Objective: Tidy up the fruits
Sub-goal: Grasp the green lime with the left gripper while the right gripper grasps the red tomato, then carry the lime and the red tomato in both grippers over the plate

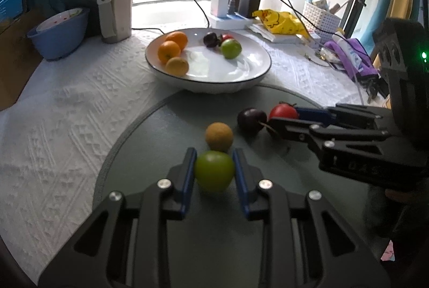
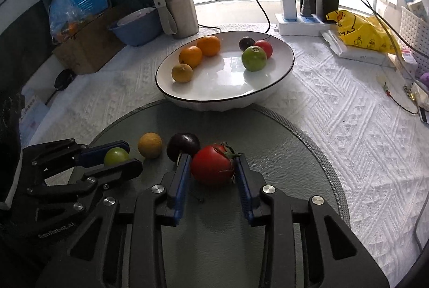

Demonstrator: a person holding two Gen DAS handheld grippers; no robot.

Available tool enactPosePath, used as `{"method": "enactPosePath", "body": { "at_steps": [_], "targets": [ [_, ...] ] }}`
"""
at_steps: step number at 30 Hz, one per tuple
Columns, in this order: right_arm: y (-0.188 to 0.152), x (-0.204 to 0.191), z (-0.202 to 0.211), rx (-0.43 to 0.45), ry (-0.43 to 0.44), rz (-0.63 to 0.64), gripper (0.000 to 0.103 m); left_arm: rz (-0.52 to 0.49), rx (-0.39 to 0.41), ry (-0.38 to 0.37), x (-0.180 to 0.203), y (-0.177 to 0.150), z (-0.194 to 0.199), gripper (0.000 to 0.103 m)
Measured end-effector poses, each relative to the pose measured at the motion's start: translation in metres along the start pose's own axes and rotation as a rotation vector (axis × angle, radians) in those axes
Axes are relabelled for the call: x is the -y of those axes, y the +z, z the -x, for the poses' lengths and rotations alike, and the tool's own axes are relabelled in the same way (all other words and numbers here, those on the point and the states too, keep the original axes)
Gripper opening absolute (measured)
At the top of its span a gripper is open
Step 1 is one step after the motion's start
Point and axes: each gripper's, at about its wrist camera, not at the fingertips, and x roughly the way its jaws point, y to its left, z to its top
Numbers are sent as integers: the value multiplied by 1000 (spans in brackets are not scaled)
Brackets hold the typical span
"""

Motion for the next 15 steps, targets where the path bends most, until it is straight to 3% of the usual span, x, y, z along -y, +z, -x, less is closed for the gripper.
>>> {"method": "enactPosePath", "body": {
  "at_steps": [15],
  "targets": [
    [2, -12, 37, 74, -36, 13, 35, -22, 62, -13, 5, 5, 28, 29]
  ]
}}
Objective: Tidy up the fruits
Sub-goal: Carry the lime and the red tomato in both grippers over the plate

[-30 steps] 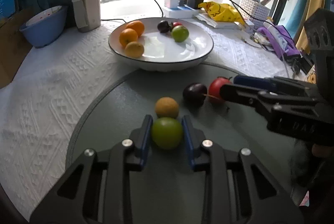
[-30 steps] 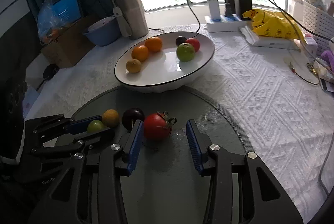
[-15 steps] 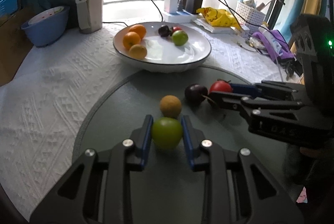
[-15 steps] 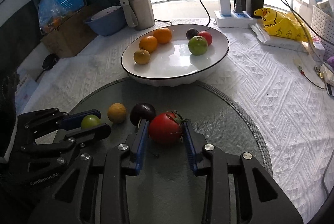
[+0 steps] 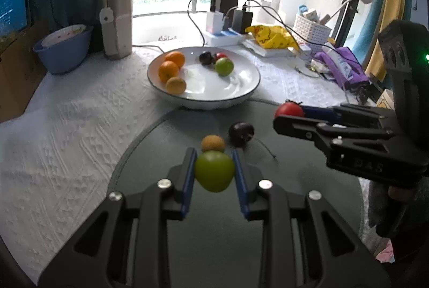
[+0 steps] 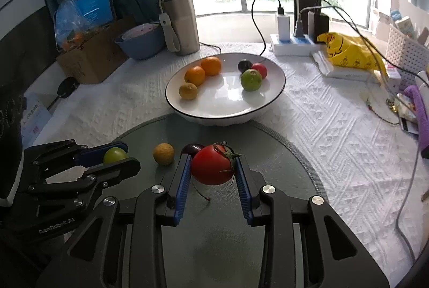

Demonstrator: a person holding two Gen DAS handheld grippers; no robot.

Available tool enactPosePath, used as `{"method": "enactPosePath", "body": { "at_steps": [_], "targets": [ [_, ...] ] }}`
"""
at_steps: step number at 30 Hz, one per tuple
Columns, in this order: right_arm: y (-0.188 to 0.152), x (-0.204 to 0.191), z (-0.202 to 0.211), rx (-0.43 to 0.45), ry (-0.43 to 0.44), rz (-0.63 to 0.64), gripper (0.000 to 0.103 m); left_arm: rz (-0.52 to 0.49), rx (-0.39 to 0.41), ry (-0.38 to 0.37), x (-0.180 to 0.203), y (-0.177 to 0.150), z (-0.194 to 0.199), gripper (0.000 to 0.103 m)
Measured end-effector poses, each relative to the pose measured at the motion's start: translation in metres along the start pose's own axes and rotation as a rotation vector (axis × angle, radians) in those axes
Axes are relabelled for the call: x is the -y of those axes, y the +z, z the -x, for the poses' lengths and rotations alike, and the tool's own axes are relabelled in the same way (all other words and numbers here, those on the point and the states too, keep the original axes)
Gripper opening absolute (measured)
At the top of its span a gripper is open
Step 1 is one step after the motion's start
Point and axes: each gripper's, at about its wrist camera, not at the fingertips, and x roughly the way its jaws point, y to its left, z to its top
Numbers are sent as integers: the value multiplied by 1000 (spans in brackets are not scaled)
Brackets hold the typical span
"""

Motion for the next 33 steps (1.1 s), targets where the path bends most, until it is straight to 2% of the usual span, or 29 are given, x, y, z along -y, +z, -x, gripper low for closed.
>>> {"method": "enactPosePath", "body": {
  "at_steps": [17, 33],
  "targets": [
    [21, 5, 33, 90, -22, 13, 35, -43, 71, -1, 14, 30, 19, 29],
    [47, 26, 12, 90, -35, 5, 35, -56, 64, -16, 9, 59, -11, 29]
  ]
}}
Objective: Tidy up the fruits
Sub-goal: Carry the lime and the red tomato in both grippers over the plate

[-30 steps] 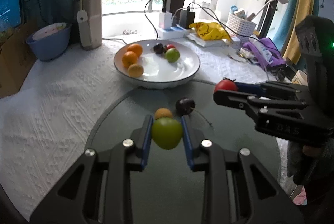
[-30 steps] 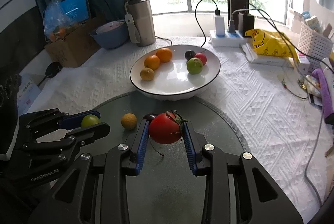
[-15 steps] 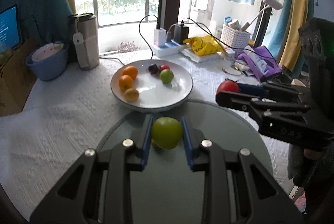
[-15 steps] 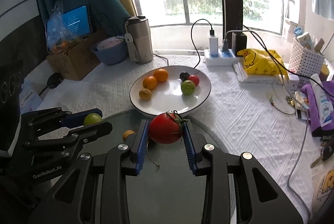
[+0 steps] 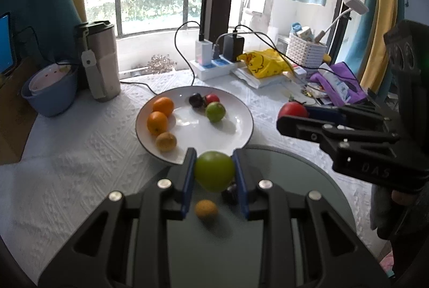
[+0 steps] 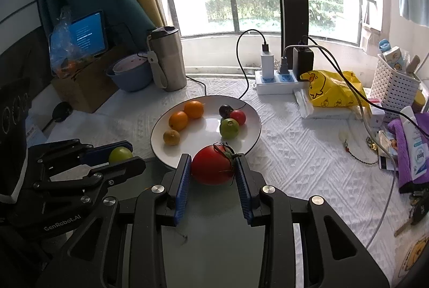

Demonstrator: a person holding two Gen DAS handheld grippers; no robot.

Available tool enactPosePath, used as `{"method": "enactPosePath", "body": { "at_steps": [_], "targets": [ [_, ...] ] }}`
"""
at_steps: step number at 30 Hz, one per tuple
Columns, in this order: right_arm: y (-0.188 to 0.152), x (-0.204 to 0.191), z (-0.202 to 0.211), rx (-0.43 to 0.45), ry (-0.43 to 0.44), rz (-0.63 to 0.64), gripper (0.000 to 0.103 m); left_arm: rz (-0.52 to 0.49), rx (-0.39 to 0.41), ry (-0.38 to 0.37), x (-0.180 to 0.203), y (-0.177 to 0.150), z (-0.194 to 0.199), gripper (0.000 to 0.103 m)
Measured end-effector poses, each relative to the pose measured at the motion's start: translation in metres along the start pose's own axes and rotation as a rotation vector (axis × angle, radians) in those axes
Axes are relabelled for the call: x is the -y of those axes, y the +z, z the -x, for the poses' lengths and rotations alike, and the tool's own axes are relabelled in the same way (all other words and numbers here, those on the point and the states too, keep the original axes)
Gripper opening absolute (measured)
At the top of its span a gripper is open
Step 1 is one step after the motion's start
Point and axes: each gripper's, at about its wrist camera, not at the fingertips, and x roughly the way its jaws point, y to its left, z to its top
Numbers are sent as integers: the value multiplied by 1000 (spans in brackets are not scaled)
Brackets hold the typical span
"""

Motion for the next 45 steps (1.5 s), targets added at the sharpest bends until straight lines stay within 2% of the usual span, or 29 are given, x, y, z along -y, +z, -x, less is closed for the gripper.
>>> {"method": "enactPosePath", "body": {
  "at_steps": [30, 45],
  "targets": [
    [20, 18, -84, -94, 19, -2, 35, 25, -57, 4, -40, 28, -85, 29],
    [15, 24, -92, -98, 20, -10, 35, 18, -91, 16, -33, 32, -102, 30]
  ]
}}
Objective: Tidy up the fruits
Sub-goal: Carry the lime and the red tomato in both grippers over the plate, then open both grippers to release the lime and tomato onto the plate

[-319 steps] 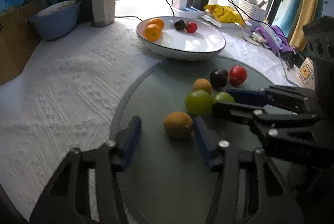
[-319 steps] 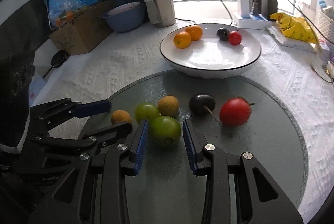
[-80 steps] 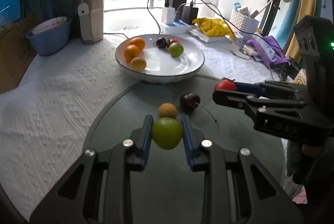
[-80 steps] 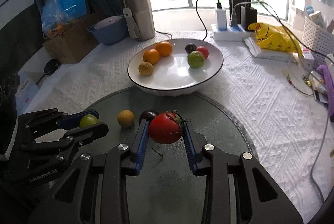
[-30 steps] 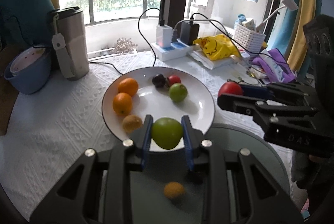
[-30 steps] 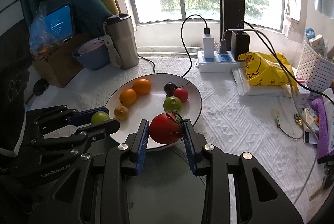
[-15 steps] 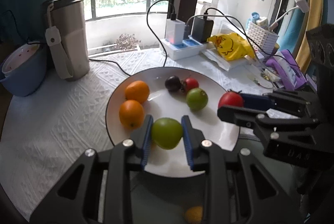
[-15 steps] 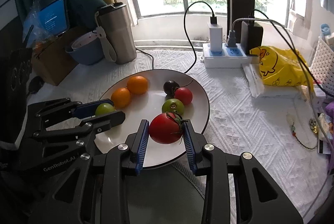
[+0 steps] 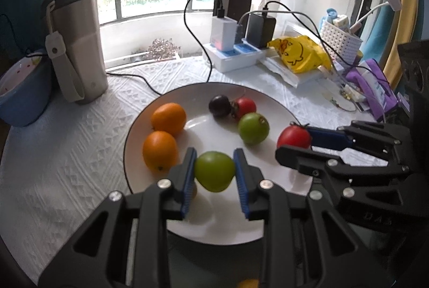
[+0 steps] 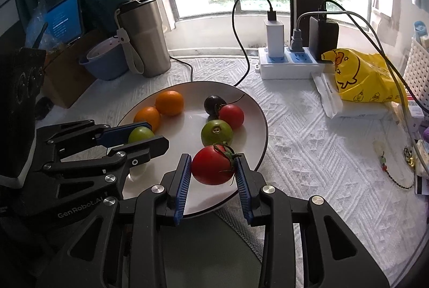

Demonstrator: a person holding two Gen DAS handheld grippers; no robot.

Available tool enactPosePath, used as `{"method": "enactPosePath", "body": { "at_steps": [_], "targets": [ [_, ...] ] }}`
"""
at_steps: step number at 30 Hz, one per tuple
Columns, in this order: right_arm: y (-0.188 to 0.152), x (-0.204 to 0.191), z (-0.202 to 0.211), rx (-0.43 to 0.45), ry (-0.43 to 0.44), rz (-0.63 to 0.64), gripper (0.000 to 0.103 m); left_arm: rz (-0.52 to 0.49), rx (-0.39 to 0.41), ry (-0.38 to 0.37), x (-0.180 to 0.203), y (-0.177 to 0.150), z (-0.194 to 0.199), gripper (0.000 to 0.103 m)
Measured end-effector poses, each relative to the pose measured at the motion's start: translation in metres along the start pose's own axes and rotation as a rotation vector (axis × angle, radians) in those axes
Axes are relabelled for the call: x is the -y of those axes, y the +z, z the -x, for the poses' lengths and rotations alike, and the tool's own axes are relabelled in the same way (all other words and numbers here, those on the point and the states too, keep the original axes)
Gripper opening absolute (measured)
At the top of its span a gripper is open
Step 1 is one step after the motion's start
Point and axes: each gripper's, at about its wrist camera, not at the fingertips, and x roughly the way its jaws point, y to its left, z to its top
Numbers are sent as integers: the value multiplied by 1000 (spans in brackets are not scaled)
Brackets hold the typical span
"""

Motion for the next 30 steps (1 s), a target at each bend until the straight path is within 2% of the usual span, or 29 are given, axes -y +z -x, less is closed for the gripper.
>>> {"method": "enactPosePath", "body": {
  "at_steps": [8, 10, 14, 30],
  "targets": [
    [-2, 3, 6, 12, 6, -16, 35, 9, -9, 34, 4, -1, 5, 32],
    [-2, 3, 9, 20, 8, -22, 38, 10, -9, 40, 6, -2, 8, 33],
    [-1, 3, 16, 41, 13, -22, 43, 21, 1, 51, 7, -2, 15, 44],
    [-12, 0, 55, 99, 31, -12, 44, 65, 64, 99, 23, -13, 60, 46]
  ]
}}
